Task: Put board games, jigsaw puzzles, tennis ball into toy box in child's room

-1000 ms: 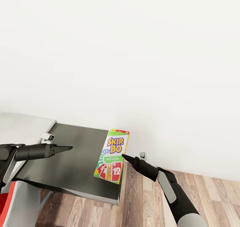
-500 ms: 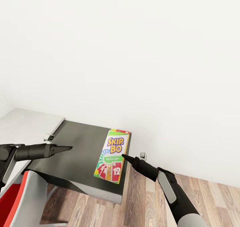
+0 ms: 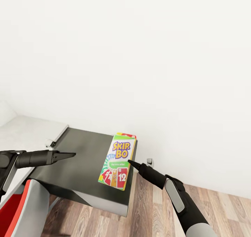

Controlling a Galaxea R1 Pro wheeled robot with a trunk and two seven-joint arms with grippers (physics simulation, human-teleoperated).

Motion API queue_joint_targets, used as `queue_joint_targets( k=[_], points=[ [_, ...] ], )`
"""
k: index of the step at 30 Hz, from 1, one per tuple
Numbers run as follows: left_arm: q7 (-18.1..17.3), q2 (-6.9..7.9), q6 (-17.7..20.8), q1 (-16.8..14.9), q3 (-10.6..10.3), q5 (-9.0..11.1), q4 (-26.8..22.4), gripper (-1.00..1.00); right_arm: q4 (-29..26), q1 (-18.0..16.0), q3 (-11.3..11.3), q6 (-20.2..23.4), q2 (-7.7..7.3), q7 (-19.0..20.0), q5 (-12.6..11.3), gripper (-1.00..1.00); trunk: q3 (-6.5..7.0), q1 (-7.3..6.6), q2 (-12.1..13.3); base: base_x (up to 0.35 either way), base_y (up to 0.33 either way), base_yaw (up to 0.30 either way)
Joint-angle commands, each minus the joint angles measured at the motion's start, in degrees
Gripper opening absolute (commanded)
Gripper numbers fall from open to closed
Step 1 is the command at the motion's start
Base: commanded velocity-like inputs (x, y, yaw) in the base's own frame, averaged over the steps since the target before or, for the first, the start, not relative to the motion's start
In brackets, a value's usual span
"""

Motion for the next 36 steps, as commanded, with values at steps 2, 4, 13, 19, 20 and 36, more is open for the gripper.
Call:
queue_joint_targets(
  k=[2, 4, 13, 19, 20, 36],
  points=[
    [-0.23, 0.02, 0.61, -0.04, -0.02, -0.03, -0.01, 1.0, -0.01, -0.03, -0.02, 0.35, 0.0, 0.16, -0.27, -1.0, 0.1, 0.03, -0.1, 0.0, 0.0, 0.0],
    [-0.23, 0.02, 0.6, -0.04, -0.02, -0.03, -0.02, 1.0, -0.01, -0.03, -0.03, 0.27, 0.0, 0.34, -0.17, -1.0, 0.29, 0.03, -0.1, 0.0, 0.0, 0.0],
    [-0.23, -0.02, 0.6, -0.04, -0.02, -0.03, -0.02, 1.0, -0.01, -0.03, 0.02, 0.04, 0.0, 0.51, -0.1, -1.0, 1.15, 0.03, -0.1, 0.0, -0.007, 0.0],
    [-0.23, 0.0, 0.54, -0.04, -0.02, -0.03, -0.02, 1.0, -0.01, -0.03, 0.05, -0.03, 0.0, 0.52, -0.02, -1.0, 1.72, 0.03, -0.1, 0.0, -0.059, 0.0],
    [-0.23, 0.01, 0.53, -0.04, -0.02, -0.03, -0.02, 1.0, -0.01, -0.03, 0.02, -0.04, 0.0, 0.52, -0.02, -1.0, 1.81, 0.03, -0.1, 0.0, -0.068, 0.0],
    [-0.23, 0.02, 0.51, -0.04, -0.02, -0.03, -0.02, 1.0, -0.01, 0.05, 0.07, -1.99, 0.0, 1.97, -0.01, -1.0, 3.34, 0.03, -0.1, 0.0, -0.071, 0.0]
  ],
)
